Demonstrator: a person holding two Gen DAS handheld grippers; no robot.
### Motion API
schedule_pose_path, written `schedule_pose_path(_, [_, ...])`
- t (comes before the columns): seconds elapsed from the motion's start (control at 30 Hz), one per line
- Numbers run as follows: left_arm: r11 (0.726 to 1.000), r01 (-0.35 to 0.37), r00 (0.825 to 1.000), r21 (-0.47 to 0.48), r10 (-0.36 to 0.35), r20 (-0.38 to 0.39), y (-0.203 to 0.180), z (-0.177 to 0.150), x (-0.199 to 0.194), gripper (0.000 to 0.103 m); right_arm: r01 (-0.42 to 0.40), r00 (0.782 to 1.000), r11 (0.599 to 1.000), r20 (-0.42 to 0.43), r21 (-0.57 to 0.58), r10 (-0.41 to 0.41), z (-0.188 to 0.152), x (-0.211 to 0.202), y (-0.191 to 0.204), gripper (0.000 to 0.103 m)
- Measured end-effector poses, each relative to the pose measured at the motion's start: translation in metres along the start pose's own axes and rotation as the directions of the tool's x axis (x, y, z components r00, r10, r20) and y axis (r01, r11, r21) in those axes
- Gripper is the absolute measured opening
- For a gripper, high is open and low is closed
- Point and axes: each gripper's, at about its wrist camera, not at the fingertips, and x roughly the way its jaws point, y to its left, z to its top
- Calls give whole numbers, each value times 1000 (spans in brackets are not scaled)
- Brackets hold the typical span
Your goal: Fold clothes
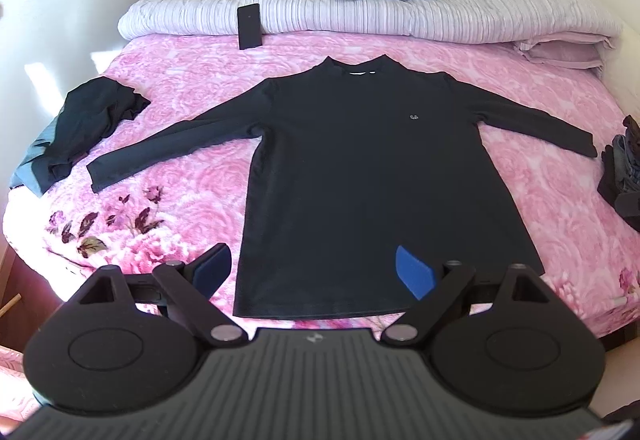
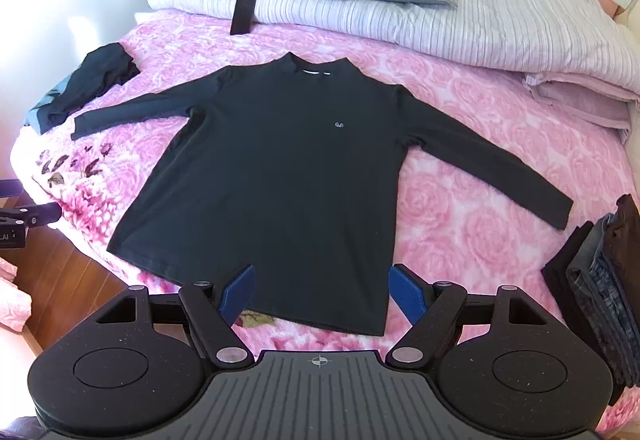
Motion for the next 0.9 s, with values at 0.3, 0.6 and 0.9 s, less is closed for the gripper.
schedule_pose_path(0.3, [999,-34,999,-26,34,9,10,-6,-9,87,-20,1000,1000,7,-10,20,-2,-1,2,77])
schedule_pose_path(0.6, [979,-139,990,-148,138,-17,84,-25,-5,87,-104,992,978,53,-179,115,11,17,49,77])
schedule_pose_path(0.9, [973,-224,974,-58,225,19,217,-8,45,87,-140,967,885,131,-444,219,68,76,181,77])
